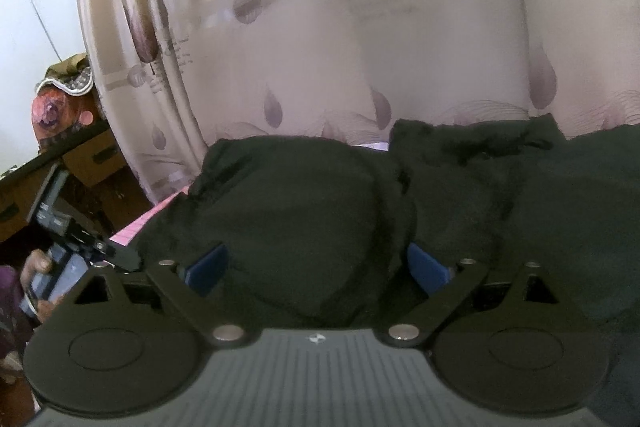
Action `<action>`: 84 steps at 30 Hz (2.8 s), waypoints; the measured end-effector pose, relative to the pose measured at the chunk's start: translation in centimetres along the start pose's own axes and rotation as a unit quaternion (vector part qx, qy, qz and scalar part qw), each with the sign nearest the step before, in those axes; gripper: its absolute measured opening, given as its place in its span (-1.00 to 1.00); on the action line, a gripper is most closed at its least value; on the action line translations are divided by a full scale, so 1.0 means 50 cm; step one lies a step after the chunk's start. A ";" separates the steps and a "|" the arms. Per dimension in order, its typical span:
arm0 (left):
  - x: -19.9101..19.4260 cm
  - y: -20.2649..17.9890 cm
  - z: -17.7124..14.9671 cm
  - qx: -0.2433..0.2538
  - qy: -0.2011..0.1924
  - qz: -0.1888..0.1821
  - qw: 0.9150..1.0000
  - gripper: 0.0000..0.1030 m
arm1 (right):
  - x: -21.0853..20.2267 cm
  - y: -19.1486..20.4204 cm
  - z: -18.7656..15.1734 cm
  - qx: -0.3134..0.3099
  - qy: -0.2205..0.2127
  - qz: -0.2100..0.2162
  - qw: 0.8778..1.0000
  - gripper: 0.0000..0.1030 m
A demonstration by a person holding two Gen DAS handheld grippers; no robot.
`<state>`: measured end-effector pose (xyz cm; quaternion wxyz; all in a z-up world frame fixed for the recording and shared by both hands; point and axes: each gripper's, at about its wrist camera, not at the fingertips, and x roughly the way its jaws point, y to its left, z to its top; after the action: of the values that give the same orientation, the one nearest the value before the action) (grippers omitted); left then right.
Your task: Fold large clothes
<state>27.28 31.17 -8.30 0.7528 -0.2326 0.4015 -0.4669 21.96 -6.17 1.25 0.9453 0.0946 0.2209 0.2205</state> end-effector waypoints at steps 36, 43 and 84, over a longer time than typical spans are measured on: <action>-0.017 -0.049 -0.076 -0.101 -0.124 0.064 0.985 -0.05 | 0.213 -0.028 0.059 -0.072 0.104 -0.068 0.990 -0.81; -0.028 -0.100 -0.064 -0.118 -0.151 0.074 0.979 -0.14 | 0.246 -0.054 0.059 -0.042 0.146 -0.062 0.986 -0.83; 0.433 -0.608 0.031 -0.011 -0.114 -0.021 0.993 -0.30 | -0.019 -0.325 -0.088 0.249 0.045 0.098 0.963 -0.81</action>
<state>18.10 -1.98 6.27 0.7808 -0.3009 0.3133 -0.4490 25.27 -20.63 -6.77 0.8550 0.3378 0.3004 0.2544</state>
